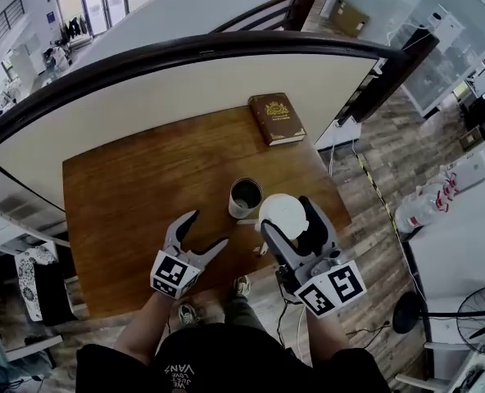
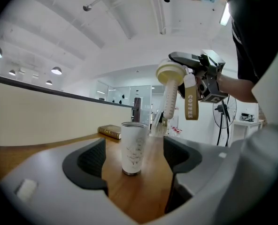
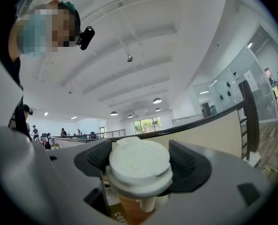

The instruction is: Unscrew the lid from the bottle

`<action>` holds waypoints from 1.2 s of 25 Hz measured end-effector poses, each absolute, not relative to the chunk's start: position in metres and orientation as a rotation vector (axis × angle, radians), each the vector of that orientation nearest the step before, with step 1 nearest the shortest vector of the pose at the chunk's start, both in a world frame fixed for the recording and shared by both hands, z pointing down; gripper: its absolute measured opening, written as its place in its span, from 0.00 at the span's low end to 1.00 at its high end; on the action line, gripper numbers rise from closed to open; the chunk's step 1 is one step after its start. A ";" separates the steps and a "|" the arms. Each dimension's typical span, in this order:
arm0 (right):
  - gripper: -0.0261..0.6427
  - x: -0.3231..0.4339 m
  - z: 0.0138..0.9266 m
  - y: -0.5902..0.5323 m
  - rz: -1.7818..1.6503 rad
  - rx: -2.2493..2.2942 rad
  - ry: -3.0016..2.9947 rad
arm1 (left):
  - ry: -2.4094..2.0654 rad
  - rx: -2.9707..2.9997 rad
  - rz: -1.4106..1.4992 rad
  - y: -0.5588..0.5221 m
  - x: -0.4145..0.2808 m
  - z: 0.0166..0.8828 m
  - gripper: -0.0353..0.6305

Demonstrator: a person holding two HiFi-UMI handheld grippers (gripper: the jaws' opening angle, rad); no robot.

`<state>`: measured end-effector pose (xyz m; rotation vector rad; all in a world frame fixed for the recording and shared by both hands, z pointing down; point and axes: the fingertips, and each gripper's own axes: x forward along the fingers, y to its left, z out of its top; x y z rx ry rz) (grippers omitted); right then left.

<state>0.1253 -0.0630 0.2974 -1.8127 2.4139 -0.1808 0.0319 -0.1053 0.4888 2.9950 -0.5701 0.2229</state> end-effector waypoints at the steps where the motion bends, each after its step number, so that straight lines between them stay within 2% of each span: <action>1: 0.57 0.120 0.299 -0.059 -0.187 -1.816 2.410 | -0.568 2.996 0.208 -0.102 0.027 0.483 0.61; 14: 0.57 0.059 0.322 -0.029 -0.258 -1.823 2.352 | -0.533 3.038 0.135 -0.066 -0.035 0.440 0.58; 17: 0.57 0.047 0.326 -0.025 -0.268 -1.825 2.343 | -0.533 3.058 0.145 -0.061 -0.050 0.435 0.44; 25: 0.57 0.024 0.339 -0.018 -0.291 -1.857 2.328 | -0.535 3.073 0.155 -0.051 -0.077 0.427 0.15; 30: 0.57 0.011 0.348 -0.011 -0.316 -1.872 2.307 | -0.557 3.058 0.170 -0.048 -0.092 0.422 0.07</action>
